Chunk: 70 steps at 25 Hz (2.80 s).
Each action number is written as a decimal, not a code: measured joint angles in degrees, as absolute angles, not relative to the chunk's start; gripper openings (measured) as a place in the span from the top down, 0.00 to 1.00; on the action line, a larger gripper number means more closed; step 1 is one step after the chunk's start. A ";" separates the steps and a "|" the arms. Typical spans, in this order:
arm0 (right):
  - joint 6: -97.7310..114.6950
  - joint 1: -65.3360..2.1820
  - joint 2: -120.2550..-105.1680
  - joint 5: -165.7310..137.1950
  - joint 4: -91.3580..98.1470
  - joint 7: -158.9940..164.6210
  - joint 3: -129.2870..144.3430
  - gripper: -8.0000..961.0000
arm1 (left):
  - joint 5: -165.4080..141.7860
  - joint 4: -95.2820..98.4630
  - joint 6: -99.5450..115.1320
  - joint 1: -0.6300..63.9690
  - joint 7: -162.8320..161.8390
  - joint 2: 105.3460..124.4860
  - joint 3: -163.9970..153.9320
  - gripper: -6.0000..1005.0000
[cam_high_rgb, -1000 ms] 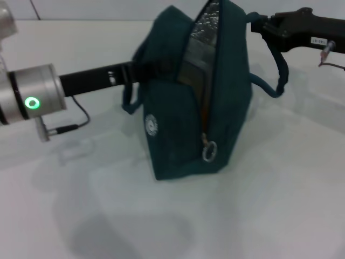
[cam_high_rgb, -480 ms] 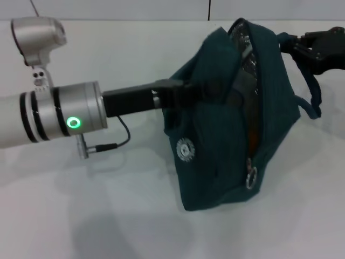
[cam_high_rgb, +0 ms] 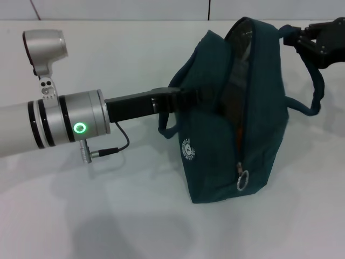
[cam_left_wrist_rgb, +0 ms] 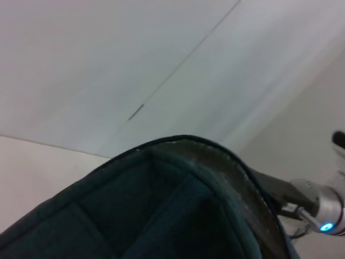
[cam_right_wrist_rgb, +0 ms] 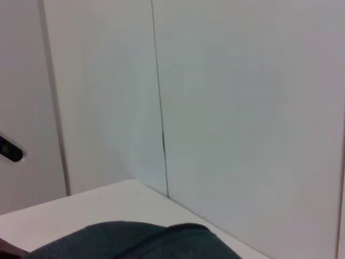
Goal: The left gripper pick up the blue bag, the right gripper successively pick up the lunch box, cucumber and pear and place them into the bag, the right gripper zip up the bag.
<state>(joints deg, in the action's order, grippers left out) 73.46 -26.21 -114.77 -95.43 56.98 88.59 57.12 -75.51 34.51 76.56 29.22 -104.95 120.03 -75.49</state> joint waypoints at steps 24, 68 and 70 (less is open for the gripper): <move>74.20 -25.11 -115.05 -97.37 55.56 85.25 56.49 0.71 | -75.42 33.04 74.78 28.78 -104.59 120.14 -75.41 0.96; 92.23 -23.30 -115.67 -94.61 32.71 61.26 69.26 0.07 | -74.17 31.64 73.99 28.77 -104.06 120.15 -75.50 0.96; 91.05 -23.57 -115.66 -92.76 32.66 61.17 71.70 0.07 | -74.17 31.64 74.00 28.79 -104.06 120.15 -75.50 0.96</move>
